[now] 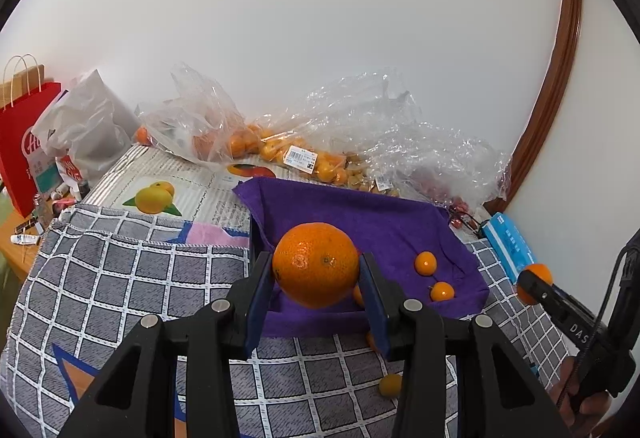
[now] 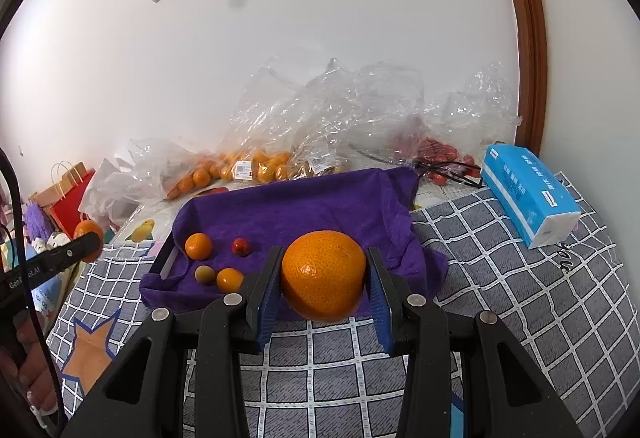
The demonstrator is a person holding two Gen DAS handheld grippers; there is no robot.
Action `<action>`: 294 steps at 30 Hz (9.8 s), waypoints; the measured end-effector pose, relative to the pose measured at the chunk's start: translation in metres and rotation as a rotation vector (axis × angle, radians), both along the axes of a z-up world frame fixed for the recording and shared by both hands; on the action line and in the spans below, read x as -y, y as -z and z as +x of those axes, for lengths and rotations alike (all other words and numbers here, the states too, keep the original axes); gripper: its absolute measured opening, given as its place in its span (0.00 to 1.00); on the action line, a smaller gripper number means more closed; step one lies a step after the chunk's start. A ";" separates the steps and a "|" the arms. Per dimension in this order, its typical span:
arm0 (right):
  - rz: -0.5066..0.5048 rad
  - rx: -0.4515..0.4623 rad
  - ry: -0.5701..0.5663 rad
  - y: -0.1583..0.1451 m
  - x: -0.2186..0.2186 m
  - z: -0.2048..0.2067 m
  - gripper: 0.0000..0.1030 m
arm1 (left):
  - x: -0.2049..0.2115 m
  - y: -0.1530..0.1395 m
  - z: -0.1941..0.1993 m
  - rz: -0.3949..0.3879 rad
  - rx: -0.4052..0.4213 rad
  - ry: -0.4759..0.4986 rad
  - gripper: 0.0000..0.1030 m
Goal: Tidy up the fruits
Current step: 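Carry both large oranges over the purple towel with both grippers, then lower both oranges onto the towel and open both grippers, then withdraw both grippers from the towel toward the loose fruit, then close the right gripper on the yellow fruit on the bedspread, then lift the yellow fruit with the right gripper while the left grasps a loose orange, then carry the yellow fruit and the orange over the towel with both grippers, then lower both fruits onto the towel and open both grippers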
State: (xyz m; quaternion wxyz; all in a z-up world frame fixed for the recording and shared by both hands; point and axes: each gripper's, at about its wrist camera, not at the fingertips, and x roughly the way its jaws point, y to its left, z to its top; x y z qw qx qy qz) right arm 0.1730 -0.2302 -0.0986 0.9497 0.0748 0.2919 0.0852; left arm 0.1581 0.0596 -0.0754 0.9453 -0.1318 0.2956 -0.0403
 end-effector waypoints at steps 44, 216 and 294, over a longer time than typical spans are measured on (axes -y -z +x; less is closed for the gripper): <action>0.055 -0.130 -0.056 0.070 0.017 0.105 0.39 | -0.012 0.075 0.101 -0.076 -0.187 -0.003 0.39; -0.061 -0.190 0.082 0.079 -0.007 -0.037 0.27 | 0.026 0.065 -0.007 0.063 -0.189 0.087 0.33; -0.123 -0.114 -0.028 0.082 -0.033 0.100 0.27 | 0.025 0.076 0.116 -0.009 -0.142 0.073 0.33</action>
